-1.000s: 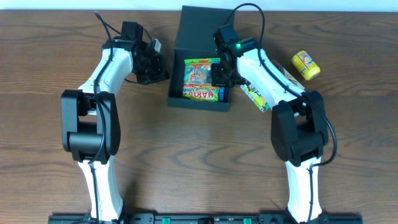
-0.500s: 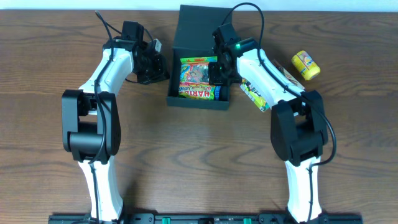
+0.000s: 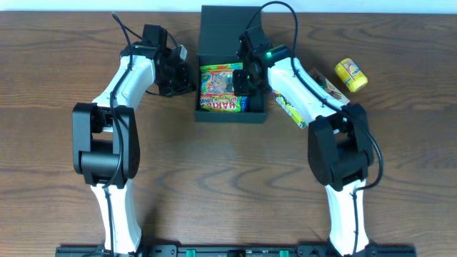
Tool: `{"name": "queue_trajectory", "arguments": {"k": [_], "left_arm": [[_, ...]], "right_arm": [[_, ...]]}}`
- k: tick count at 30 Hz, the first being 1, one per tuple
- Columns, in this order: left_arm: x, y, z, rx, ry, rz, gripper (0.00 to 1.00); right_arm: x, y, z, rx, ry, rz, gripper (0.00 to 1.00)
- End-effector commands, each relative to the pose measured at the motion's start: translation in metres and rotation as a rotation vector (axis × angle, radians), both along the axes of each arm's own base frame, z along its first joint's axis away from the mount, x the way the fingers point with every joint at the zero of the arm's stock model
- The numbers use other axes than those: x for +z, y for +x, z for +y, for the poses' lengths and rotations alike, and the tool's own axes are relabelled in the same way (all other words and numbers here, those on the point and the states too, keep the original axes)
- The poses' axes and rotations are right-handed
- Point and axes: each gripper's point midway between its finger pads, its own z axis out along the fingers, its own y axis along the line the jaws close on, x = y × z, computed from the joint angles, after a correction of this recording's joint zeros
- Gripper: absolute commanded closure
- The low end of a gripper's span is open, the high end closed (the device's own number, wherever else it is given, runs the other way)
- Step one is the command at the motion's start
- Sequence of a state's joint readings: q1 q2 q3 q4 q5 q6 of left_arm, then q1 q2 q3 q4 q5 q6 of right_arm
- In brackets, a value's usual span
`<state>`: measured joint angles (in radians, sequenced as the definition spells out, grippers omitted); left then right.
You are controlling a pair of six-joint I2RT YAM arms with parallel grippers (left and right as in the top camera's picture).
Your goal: Pack container
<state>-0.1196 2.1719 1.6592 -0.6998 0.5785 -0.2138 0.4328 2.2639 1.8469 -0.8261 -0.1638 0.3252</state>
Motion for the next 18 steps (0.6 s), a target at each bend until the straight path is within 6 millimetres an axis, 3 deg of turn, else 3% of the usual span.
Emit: {"name": "queue_trajectory", "arguments": {"k": [1, 4, 10, 18], "left_arm": [[-0.006, -0.007, -0.014, -0.022, -0.022, 0.031, 0.94], [-0.007, -0.007, -0.014, -0.022, -0.022, 0.031, 0.94], [-0.007, -0.008, -0.014, -0.021, -0.022, 0.033, 0.94], [-0.007, -0.008, -0.014, -0.022, -0.021, 0.035, 0.94]], "right_arm": [[-0.006, -0.008, 0.018, 0.063, 0.009, 0.012, 0.99], [-0.008, -0.007, 0.014, 0.057, -0.019, 0.004, 0.99], [-0.015, -0.011, -0.021, 0.011, -0.207, 0.012, 0.99], [-0.016, -0.011, -0.048, -0.009, -0.355, -0.003, 0.99]]}}
